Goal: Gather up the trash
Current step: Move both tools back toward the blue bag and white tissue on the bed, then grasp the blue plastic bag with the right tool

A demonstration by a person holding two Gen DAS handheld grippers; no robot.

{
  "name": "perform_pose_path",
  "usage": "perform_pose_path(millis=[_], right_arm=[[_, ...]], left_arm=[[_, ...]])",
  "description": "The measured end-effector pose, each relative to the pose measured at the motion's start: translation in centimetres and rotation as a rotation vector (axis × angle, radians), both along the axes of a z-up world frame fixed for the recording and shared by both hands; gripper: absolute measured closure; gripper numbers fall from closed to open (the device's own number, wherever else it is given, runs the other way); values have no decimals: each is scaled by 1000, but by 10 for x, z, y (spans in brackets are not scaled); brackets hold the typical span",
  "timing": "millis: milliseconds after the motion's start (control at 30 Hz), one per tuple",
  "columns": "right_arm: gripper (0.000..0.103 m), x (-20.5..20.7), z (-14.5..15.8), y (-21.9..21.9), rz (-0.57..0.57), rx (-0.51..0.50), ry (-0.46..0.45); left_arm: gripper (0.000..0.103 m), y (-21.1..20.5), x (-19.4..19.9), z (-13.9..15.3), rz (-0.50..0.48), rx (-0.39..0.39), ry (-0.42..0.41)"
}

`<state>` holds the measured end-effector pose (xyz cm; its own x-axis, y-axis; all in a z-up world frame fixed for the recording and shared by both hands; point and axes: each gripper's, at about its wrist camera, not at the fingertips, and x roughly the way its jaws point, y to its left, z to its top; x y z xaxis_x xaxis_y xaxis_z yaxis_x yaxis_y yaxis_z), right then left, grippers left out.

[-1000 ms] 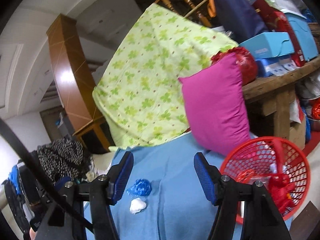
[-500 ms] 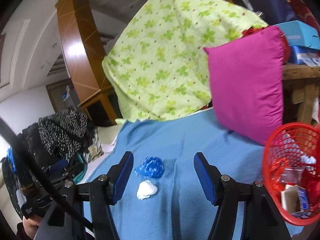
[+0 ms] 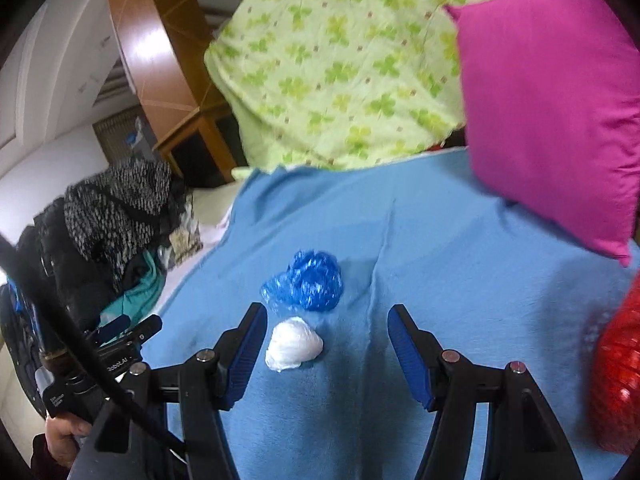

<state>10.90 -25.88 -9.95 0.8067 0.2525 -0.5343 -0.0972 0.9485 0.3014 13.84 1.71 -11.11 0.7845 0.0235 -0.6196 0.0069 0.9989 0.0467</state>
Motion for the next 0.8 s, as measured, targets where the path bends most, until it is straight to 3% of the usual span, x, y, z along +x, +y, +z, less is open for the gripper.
perform_pose_path(millis=[233,633,700,767,800], right_arm=[[36,63,-23,21,52,-32,75],[38,167,-77,36,53,81,204],[44,174,-84,38,58,71,217],[61,180,-93,40,87,79,248],[63,180,-94,40,85,76,248]], left_arm=[[24,4,17,-22,3,-49,69],[24,-16,33,-46,-63,-52,148],[24,-18,35,-48,-68,-51,154],[24,-18,37,-51,-78,-62,161],[24,-18,38,-51,-82,-68,164]])
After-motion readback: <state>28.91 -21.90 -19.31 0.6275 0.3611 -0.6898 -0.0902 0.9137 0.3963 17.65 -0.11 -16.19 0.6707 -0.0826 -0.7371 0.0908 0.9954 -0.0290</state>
